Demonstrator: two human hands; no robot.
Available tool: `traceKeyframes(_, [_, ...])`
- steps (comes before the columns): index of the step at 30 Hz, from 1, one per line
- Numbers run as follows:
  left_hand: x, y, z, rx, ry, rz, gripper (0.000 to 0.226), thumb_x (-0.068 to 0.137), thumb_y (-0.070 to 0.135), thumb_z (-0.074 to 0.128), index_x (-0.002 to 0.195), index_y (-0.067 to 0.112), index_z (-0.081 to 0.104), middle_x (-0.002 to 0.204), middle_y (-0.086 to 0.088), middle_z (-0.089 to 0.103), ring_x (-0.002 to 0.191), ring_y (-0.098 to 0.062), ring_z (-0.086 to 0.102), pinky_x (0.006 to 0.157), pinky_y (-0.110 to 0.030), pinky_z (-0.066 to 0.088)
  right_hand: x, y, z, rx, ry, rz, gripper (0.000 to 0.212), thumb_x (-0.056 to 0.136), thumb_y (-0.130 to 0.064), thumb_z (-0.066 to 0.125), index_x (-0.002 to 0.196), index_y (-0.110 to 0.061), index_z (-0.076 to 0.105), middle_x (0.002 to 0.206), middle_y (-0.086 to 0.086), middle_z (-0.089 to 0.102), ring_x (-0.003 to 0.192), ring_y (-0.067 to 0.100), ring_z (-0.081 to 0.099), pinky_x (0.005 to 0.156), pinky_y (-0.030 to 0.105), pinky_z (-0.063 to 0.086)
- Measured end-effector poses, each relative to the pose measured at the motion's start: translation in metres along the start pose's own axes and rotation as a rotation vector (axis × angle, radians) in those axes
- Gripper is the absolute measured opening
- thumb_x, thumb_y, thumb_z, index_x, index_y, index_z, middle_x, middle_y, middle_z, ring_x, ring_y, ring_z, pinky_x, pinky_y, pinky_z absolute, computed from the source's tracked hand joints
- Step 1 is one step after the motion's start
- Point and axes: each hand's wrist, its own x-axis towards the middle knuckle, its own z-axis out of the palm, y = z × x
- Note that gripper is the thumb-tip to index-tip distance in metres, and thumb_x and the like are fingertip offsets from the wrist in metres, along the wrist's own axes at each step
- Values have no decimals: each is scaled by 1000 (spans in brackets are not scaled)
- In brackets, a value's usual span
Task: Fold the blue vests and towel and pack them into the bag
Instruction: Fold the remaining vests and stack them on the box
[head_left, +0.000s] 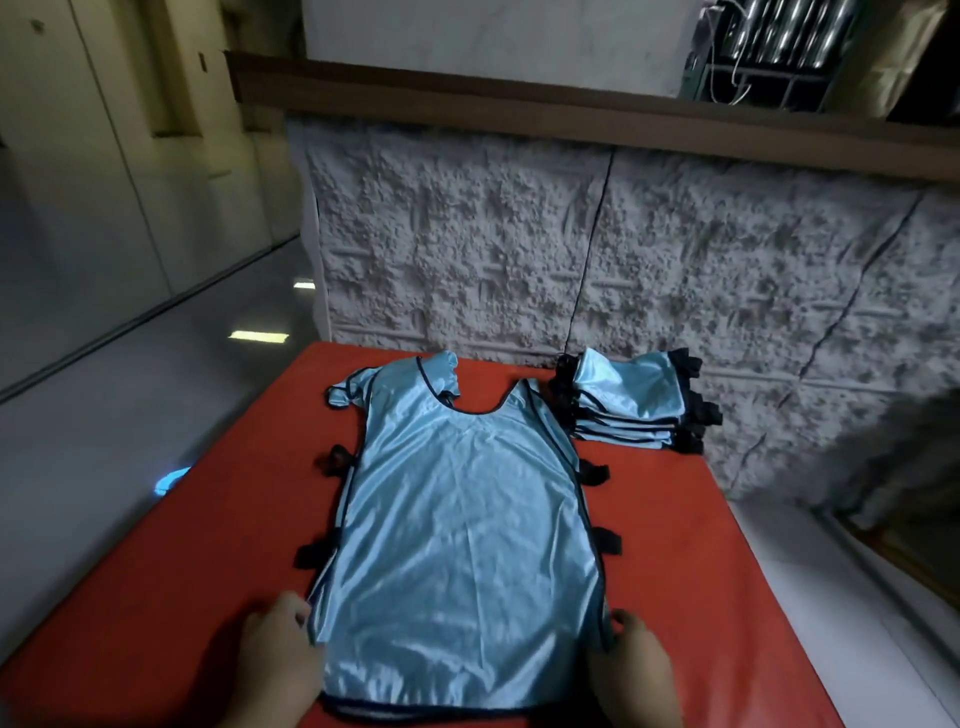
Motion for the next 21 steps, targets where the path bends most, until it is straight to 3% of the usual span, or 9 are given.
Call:
traceKeyframes(1, [-2,-1,-10,-68,-19,-27,30,64,4,73,83,21,58,81,-7,63,77,-28,61,72,-34,46,14,53,-90,-3,-6,79,20,87,-35,67,79,-17,65,80,4,72,87,26,70,69,30,45])
traceKeyframes(2, [2,-2,-8,-120,-44,-30,35,65,2,73,92,18,59,84,-8,66,79,-29,63,74,-34,47,-3,103,-108,-28,192,83,32,85,-41,68,68,-14,64,65,1,68,73,23,68,63,30,45])
traceKeyframes(4, [5,-9,-9,-170,-41,-39,46,67,1,73,109,15,60,95,-11,69,87,-31,67,80,-36,51,5,125,-95,18,160,101,58,84,-59,63,57,-8,63,45,2,55,50,18,57,52,28,45])
traceKeyframes(7, [6,-12,-16,-352,-40,-101,40,71,1,71,108,13,61,92,-14,70,77,-32,69,69,-41,60,1,116,-78,268,80,71,42,69,-55,74,67,-13,76,54,1,68,59,19,67,61,37,56])
traceKeyframes(9, [3,-12,-19,-502,-12,-171,32,78,-3,62,106,12,57,97,-16,65,79,-33,67,62,-43,62,6,118,-82,520,113,110,27,67,-33,84,71,-8,79,65,8,74,63,23,68,66,43,58])
traceKeyframes(12, [1,-10,-23,-607,18,-189,28,84,-5,54,105,14,52,103,-14,58,84,-34,65,54,-41,60,14,126,-82,783,160,219,14,73,-3,79,83,5,74,79,21,74,72,31,69,73,45,57])
traceKeyframes(15, [-5,-10,-21,-723,-73,-249,23,88,-7,49,105,5,59,103,-21,66,88,-40,69,55,-43,61,14,126,-89,888,166,298,9,76,8,72,84,10,69,78,25,67,72,33,63,68,41,51])
traceKeyframes(17, [-12,-9,-22,-738,-200,-295,17,91,-6,52,97,-3,67,89,-22,74,80,-37,72,59,-42,61,17,132,-93,889,157,343,9,75,10,71,83,10,67,76,24,65,71,35,62,69,43,51])
traceKeyframes(21, [-23,-2,-20,-627,-319,-269,10,94,8,65,95,-2,68,86,-21,73,68,-33,69,65,-44,62,16,143,-93,737,237,336,15,70,7,76,83,10,69,71,22,65,68,33,63,69,44,53])
